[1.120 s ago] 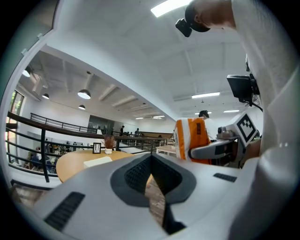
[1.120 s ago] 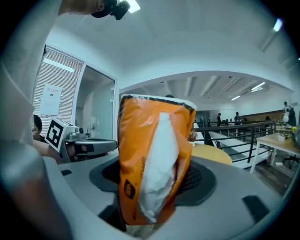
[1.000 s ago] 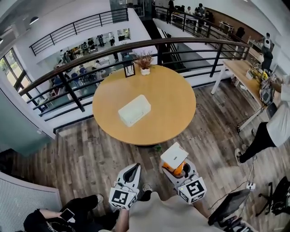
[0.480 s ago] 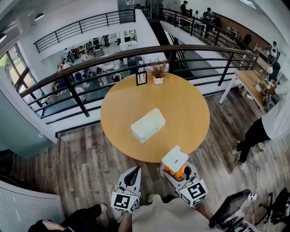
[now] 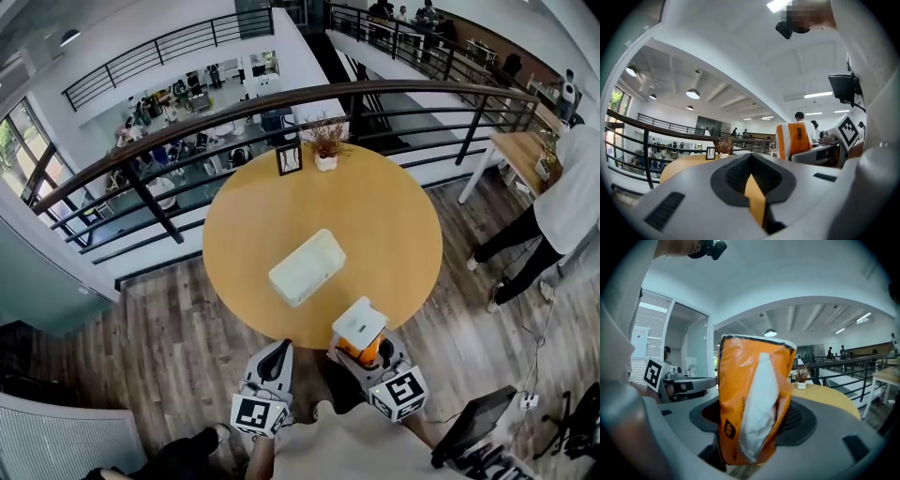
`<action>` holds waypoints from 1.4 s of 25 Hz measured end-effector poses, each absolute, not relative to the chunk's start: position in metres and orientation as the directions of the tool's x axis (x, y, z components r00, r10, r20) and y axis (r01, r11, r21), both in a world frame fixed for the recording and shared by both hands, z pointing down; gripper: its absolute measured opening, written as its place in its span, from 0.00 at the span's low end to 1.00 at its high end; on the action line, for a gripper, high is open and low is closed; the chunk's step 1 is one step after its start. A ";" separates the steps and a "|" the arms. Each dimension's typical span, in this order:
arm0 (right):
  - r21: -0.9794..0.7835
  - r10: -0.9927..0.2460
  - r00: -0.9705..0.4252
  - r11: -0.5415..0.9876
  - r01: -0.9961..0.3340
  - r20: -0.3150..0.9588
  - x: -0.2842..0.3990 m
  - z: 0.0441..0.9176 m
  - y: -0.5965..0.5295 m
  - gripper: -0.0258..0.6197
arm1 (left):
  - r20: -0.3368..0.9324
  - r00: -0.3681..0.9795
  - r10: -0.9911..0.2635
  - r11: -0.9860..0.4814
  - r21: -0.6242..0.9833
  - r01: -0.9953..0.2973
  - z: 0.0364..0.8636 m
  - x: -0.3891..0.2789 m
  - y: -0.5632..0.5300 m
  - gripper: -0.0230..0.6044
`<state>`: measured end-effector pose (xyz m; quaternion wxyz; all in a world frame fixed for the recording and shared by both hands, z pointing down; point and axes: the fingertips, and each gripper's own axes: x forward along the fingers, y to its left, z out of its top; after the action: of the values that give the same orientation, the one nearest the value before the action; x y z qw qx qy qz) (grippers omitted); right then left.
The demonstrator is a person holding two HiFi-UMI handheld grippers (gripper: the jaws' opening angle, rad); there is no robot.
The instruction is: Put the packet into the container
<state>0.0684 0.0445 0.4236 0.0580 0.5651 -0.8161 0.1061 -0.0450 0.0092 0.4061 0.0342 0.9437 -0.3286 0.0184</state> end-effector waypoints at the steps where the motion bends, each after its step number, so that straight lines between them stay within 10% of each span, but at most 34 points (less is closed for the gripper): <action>1: -0.112 -0.909 -0.358 0.341 -0.933 0.213 0.072 0.424 0.038 0.50 | 0.058 0.785 -0.617 -0.783 0.049 -0.620 0.405 -0.041 0.003 0.04; 35: -0.160 -0.826 -0.515 0.490 -0.857 0.230 0.098 0.402 -0.156 0.50 | 0.108 0.597 -0.795 -0.599 0.010 -0.801 0.381 -0.047 -0.186 0.04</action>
<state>0.0981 -0.1563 0.4020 0.0614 0.4886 -0.8609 0.1277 -0.0473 -0.1857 0.3806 0.0288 0.8930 -0.4468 0.0459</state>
